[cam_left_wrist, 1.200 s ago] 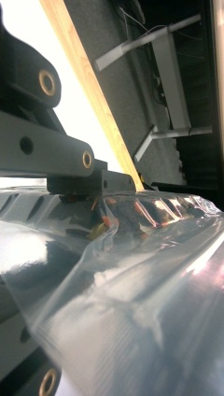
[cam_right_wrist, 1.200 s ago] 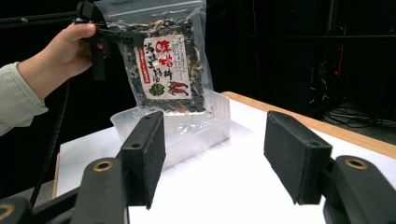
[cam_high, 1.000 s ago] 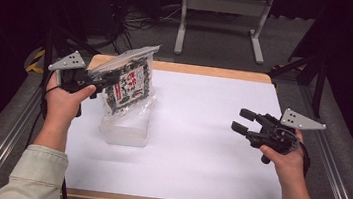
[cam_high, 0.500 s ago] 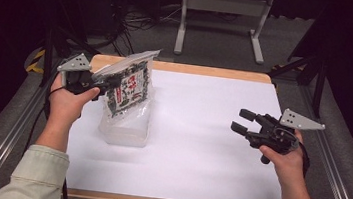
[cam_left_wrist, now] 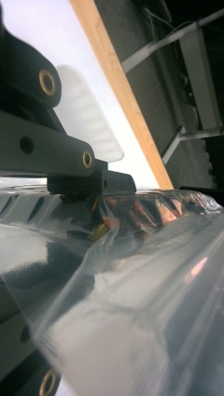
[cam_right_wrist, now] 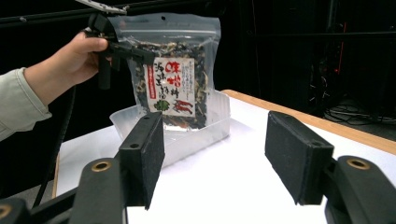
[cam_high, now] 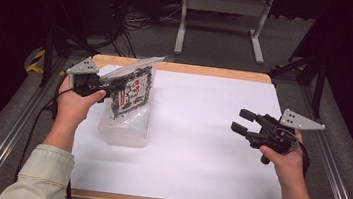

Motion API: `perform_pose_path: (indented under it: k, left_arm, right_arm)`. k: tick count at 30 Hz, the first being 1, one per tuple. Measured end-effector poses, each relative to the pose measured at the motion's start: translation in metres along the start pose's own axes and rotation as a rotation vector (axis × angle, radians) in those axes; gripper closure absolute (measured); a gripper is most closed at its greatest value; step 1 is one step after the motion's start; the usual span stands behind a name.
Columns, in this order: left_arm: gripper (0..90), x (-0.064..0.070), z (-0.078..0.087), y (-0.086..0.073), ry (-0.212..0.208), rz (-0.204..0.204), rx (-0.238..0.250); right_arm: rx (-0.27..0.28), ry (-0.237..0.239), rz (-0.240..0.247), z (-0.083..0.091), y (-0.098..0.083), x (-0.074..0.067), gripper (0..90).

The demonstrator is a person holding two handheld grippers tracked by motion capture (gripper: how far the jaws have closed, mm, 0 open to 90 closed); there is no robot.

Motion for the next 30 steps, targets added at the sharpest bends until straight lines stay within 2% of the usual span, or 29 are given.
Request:
perform_pose_path:
  k: [4, 9, 17, 18, 24, 30]
  left_arm:
    - [72.8, -0.003, -0.002, -0.005, -0.007, 0.015, 0.005]
    - [72.8, -0.007, -0.002, -0.012, -0.029, 0.053, 0.022]
    - [72.8, -0.014, 0.0, -0.023, -0.035, 0.09, 0.052]
    - [72.8, -0.014, 0.0, -0.024, -0.034, 0.107, 0.055]
    - [72.6, -0.021, 0.0, -0.03, -0.017, 0.132, 0.07]
    - [72.5, -0.022, 0.0, -0.031, -0.017, 0.141, 0.073]
  right_arm:
    - [0.002, -0.001, -0.002, 0.0, 0.0, 0.0, 38.3]
    - [0.0, -0.001, -0.004, -0.001, -0.001, 0.001, 38.3]
    - [-0.013, -0.007, -0.005, -0.003, -0.003, 0.002, 38.3]
    - [-0.014, -0.008, -0.005, -0.003, -0.003, 0.002, 38.3]
    - [-0.016, -0.01, -0.011, -0.004, -0.004, 0.002, 38.3]
    - [-0.017, -0.011, -0.019, -0.003, -0.006, 0.004, 38.3]
Point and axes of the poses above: each handheld gripper's, and its own axes: z roughly backward along the jaws, y roughly out of its top, x roughly to its right, the point moved 2 cm from there along -z, roughly forward along the jaws, and after that the axes turned 13 degrees about y, right-handed, at the moved point
